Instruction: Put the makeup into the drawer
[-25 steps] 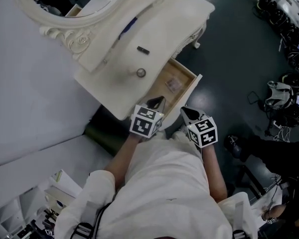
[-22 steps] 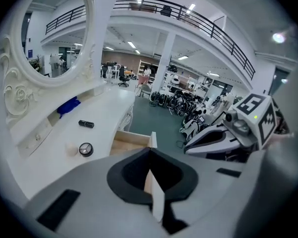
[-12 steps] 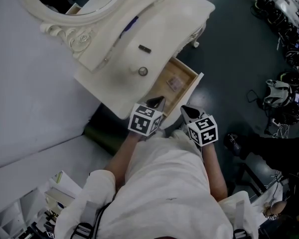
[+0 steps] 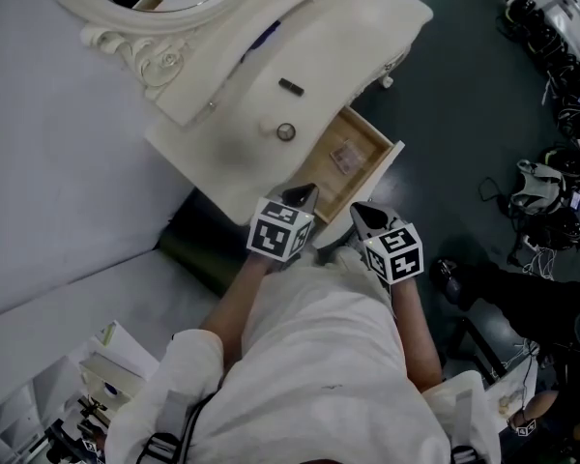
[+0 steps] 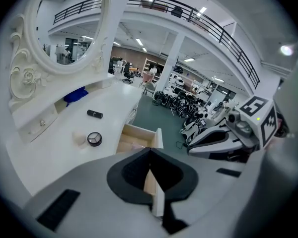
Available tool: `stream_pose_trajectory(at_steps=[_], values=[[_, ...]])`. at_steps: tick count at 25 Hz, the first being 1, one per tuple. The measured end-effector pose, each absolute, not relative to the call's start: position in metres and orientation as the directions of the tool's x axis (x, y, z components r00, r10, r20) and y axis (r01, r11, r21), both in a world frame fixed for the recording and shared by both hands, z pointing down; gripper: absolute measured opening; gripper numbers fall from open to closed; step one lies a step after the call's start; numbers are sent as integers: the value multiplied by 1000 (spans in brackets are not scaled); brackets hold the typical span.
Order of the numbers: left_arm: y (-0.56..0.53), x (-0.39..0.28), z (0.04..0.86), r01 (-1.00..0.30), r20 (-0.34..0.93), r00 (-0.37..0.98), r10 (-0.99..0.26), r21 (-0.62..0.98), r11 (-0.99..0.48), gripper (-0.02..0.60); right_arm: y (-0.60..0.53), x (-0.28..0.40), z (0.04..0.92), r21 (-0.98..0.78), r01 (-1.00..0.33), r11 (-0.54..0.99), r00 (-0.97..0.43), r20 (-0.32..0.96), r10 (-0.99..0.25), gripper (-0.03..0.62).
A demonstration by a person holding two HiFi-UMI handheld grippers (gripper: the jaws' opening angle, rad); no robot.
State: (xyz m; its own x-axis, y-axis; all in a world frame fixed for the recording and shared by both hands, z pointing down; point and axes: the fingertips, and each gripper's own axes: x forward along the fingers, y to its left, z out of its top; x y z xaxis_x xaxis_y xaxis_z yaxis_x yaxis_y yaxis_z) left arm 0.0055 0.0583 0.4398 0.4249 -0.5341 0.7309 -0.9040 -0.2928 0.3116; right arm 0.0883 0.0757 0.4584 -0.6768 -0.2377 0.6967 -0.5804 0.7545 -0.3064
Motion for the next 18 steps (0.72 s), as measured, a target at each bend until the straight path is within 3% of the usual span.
stream_pose_trajectory(at_steps=[18], values=[[48, -103, 498, -909, 720, 364, -591, 413, -57, 11, 19, -61, 483, -217, -376, 901, -664, 741, -99, 14]])
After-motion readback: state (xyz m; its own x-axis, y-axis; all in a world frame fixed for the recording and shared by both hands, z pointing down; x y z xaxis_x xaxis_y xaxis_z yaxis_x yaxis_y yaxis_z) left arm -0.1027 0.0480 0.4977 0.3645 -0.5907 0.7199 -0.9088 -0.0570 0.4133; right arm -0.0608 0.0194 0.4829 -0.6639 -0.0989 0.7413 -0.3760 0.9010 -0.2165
